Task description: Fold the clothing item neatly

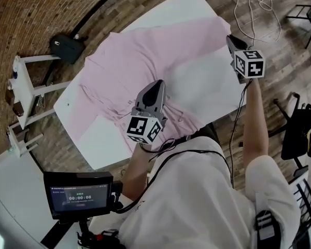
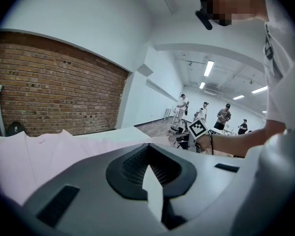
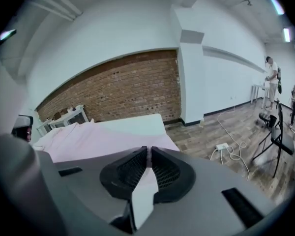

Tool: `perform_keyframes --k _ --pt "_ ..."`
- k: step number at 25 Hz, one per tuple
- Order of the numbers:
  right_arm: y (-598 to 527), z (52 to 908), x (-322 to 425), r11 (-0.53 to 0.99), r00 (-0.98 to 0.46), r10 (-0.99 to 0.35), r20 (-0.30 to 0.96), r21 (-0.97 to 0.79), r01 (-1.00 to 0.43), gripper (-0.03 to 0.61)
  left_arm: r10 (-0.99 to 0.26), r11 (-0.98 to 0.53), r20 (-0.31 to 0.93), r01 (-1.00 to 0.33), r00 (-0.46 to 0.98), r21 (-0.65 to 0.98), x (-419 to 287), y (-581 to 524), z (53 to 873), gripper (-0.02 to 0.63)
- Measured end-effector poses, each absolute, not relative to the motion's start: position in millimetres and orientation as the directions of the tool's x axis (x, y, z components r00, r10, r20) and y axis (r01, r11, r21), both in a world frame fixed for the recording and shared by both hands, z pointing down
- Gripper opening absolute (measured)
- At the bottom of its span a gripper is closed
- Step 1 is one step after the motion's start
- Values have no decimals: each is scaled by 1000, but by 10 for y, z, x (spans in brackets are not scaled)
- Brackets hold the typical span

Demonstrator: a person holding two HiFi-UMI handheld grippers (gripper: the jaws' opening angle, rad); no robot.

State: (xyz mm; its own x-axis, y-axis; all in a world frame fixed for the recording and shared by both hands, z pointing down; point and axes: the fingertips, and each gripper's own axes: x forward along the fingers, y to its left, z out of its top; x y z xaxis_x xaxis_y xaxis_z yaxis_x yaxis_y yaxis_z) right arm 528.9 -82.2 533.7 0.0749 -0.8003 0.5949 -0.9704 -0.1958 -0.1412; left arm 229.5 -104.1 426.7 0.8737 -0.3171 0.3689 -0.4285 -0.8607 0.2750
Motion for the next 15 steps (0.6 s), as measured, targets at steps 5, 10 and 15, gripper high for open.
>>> perform_keyframes --k 5,10,15 --pt "-1172 4610 4811 -102 56 -896 440 -81 -991 35 -369 -840 341 -467 864 275 1881 -1113 4127 3" --pt "-1634 4072 4019 63 -65 -932 356 -17 -998 35 -446 -799 322 -534 835 278 1348 -1155 4017 3" --pt "-2132 3917 2806 263 -238 -913 332 31 -964 35 -546 -728 319 -627 775 276 666 -1188 4044 3"
